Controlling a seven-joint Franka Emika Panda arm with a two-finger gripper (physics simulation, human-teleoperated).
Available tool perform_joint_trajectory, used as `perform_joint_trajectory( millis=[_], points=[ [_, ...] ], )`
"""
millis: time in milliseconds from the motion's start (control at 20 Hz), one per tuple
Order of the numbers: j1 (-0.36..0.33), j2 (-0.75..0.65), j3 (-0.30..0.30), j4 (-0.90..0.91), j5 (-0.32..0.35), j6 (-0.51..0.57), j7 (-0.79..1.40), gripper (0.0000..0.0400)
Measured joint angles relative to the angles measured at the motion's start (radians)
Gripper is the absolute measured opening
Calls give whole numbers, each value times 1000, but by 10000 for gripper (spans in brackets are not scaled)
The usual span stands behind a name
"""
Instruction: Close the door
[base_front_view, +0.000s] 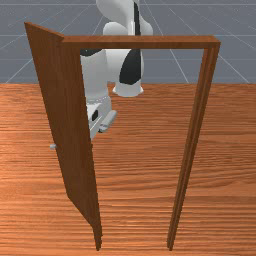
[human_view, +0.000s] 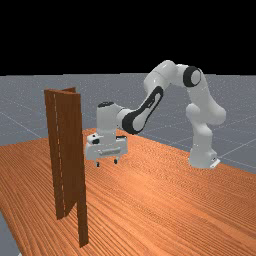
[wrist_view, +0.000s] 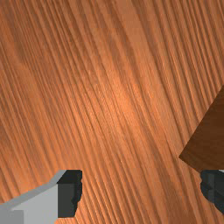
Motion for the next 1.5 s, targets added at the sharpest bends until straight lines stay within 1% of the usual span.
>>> perform_joint_trajectory(
  millis=[50,100,150,200,250,400,500,550,600,650,700,750,800,850,900,950,1000,1100,1250,1350,1400,1450,1500],
  points=[
    [-23,12,25,40,-29,-94,-154,400],
    [-23,60,23,127,-33,-189,-154,400],
    [-23,76,23,137,-34,-193,-154,400],
    [-50,9,55,-24,-44,32,-302,400],
    [-64,6,83,-40,-64,43,-423,400],
    [-14,-8,109,-64,-88,54,-411,400],
    [45,-8,97,-62,-77,44,-250,400],
    [54,-8,108,-62,-85,45,-268,400],
    [72,-8,107,-60,-84,42,-229,400],
    [100,-33,85,-107,-69,113,-98,400],
    [117,-12,59,-52,-35,21,43,400],
    [123,-4,17,-41,8,11,213,400],
    [98,11,-16,-20,40,2,282,400],
    [38,41,-32,31,58,-18,227,400],
    [0,59,-29,70,72,-52,180,400],
    [-28,117,0,151,58,-71,40,400],
    [-64,114,25,159,44,-84,-129,400],
    [-103,111,48,158,26,-96,-302,400],
    [-109,110,52,162,30,-107,-325,400],
    [-90,118,44,180,64,-127,-222,400],
    [-77,119,35,184,92,-136,-134,400],
    [-46,120,13,186,138,-132,29,400],
    [-53,114,20,184,158,-149,15,400]
  ],
)
